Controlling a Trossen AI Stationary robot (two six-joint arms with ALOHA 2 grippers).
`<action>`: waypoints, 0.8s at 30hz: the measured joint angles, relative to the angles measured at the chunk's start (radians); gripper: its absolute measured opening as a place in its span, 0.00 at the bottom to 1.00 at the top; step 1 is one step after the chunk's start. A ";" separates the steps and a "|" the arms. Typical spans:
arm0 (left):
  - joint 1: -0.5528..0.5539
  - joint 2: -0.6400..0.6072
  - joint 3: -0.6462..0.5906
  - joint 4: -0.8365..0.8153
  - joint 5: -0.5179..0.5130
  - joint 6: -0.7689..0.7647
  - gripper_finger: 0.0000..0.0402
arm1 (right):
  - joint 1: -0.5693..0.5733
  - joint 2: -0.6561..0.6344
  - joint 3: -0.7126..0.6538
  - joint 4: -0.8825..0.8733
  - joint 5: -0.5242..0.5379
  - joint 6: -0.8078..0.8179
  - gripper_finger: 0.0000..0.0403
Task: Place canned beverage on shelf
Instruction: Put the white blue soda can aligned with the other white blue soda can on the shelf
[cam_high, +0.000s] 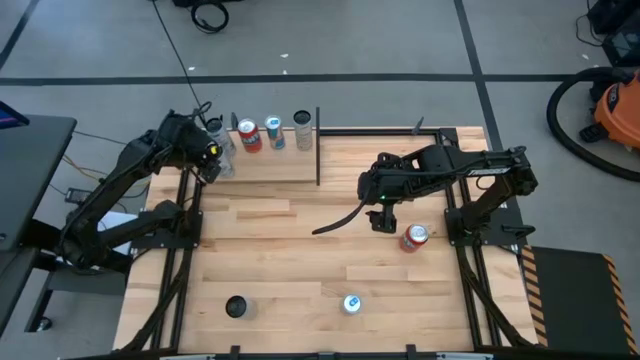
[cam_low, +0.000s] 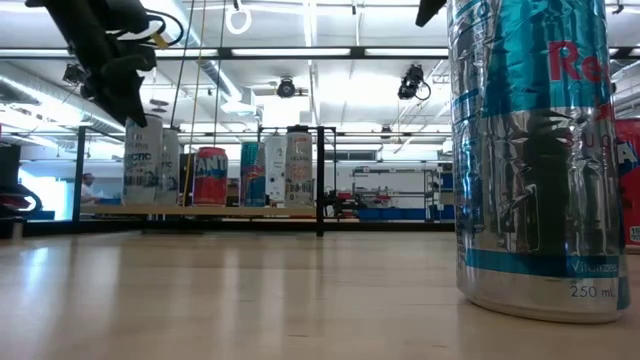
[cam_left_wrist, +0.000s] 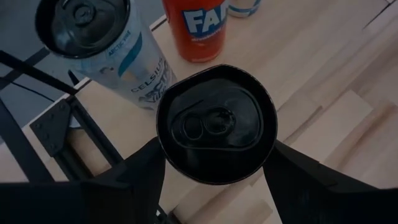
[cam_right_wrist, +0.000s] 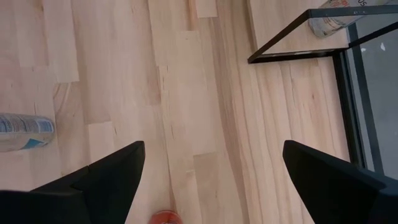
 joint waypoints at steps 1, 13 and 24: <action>0.000 0.002 0.000 0.004 0.000 0.002 0.61 | 0.000 0.000 0.000 0.001 0.000 0.001 0.97; 0.001 0.011 0.001 0.011 -0.020 0.025 0.61 | 0.000 0.000 0.000 0.017 0.000 -0.001 0.97; 0.001 0.013 0.001 0.011 -0.025 -0.001 0.61 | 0.000 0.000 0.000 0.017 0.000 -0.003 0.97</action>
